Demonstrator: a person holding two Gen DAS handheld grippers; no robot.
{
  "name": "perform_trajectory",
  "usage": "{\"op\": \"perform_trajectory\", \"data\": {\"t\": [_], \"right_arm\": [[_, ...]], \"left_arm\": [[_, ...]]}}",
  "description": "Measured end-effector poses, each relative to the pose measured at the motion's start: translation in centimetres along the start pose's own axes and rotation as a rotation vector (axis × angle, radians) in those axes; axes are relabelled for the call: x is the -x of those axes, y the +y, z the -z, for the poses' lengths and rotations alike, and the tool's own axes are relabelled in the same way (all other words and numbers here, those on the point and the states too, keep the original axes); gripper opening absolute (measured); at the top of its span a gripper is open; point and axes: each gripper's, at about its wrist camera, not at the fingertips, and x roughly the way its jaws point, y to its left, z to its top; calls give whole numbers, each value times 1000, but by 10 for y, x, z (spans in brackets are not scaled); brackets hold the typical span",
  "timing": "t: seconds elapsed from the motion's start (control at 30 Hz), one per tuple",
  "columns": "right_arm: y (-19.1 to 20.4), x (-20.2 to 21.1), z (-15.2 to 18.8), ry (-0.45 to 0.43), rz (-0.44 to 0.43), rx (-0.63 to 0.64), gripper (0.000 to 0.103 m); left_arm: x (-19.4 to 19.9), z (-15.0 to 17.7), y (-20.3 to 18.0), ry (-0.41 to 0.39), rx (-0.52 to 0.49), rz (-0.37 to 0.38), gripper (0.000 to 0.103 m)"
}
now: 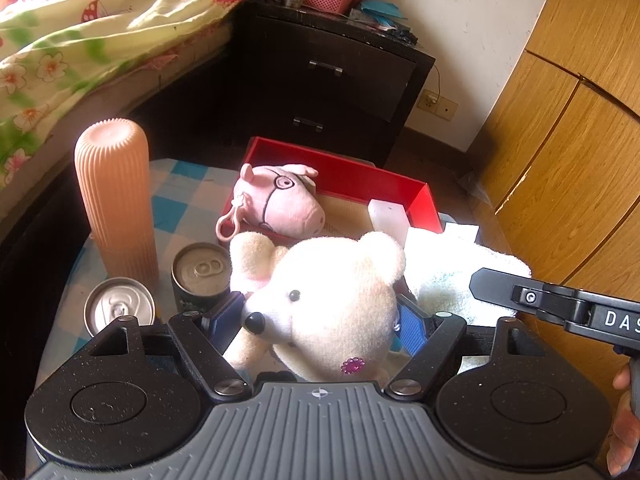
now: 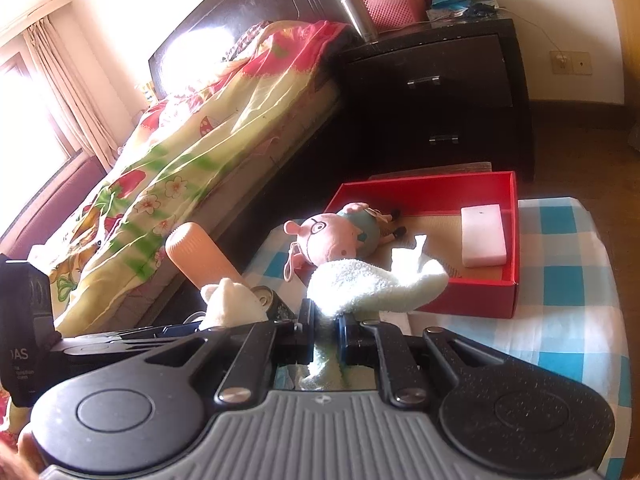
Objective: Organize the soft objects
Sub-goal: 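Carry the teddy bear with the left tool while the right tool carries the towel to the red box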
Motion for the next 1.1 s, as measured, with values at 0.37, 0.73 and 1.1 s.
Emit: {"op": "perform_trajectory", "data": {"t": [0.37,0.73,1.1], "right_arm": [[0,8,-13,-64,15,3,0],[-11,3,-31,-102,24,-14,0],[-20,-1,-50,-133,18,-29,0]], "left_arm": [[-5,-16,-12,-41,-45,-29,77],[-18,-38,-26,-76,-75,-24,77],[-30,-56,-41,-98,-101,-10,77]]}}
